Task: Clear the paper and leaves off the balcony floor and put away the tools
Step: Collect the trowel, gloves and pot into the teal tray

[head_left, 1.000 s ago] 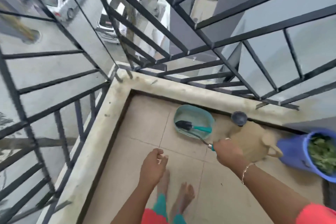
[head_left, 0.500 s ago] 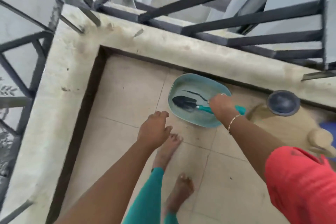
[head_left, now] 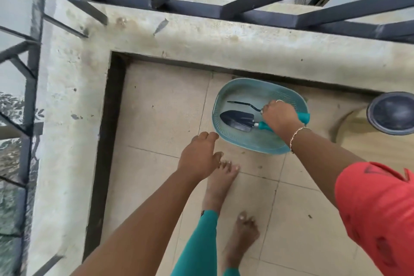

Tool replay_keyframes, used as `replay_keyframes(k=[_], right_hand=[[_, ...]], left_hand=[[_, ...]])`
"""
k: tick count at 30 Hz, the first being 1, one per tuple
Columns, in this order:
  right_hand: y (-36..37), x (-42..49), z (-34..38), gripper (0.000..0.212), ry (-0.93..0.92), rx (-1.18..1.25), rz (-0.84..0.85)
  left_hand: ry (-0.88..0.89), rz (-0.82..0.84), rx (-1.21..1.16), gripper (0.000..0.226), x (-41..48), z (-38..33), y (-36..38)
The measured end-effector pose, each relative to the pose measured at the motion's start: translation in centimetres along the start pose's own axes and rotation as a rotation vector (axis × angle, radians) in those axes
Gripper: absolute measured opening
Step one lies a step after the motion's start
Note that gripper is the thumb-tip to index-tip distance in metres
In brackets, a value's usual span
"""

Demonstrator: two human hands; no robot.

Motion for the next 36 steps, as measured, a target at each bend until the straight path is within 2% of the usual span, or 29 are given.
replay_keyframes(k=[7,14,19,22,25,27,30,33,36], right_hand=[[-0.5,-3.5,-0.3,0.036,-0.025,0.074,-0.049],[-4.0,-14.9,-1.1,0.035,-0.014,0.224,-0.138],[-8.5,-25.4,-0.6,0.052,-0.024,0.309,-0.351],[-12.3,-32.8,0.8,0.042,0.015,0.368,-0.329],[-14.7,-39.1,2.5,0.043,0.019,0.357,-0.387],[-16.3,-42.4,4.2,0.041,0.004,0.343,-0.386],[-19.1,-47.2,7.5,0.041,-0.091,0.283,-0.457],[-20.0,-51.2,12.4,0.039,-0.255,0.160,-0.380],[-20.0,-53.4,17.8,0.045,-0.419,0.020,-0.392]], left_hand=[[0.009,-0.015,0.034,0.046,-1.3,-1.0,-0.8],[-0.003,-0.049,-0.010,0.044,-7.3,-2.4,-3.8],[-0.042,-0.083,-0.035,0.042,-16.6,-3.0,-7.1],[-0.082,-0.137,-0.080,0.044,-24.0,-2.3,-9.3],[-0.127,-0.183,-0.177,0.067,-31.5,-1.2,-10.5],[-0.165,-0.207,-0.238,0.072,-36.4,-0.4,-10.0],[-0.225,-0.235,-0.273,0.046,-42.7,1.2,-8.0],[-0.332,-0.278,-0.360,0.042,-48.6,2.7,-5.2],[-0.472,-0.352,-0.478,0.040,-54.4,4.2,-1.9]])
Point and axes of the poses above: each hand's wrist, its own x-axis towards the middle knuckle, its own y-axis out of the palm, z = x × y, the point moved 4 cm from there along x, towards the middle knuckle, and after that the axes turned 14 degrees about x, right-handed, at the moved point
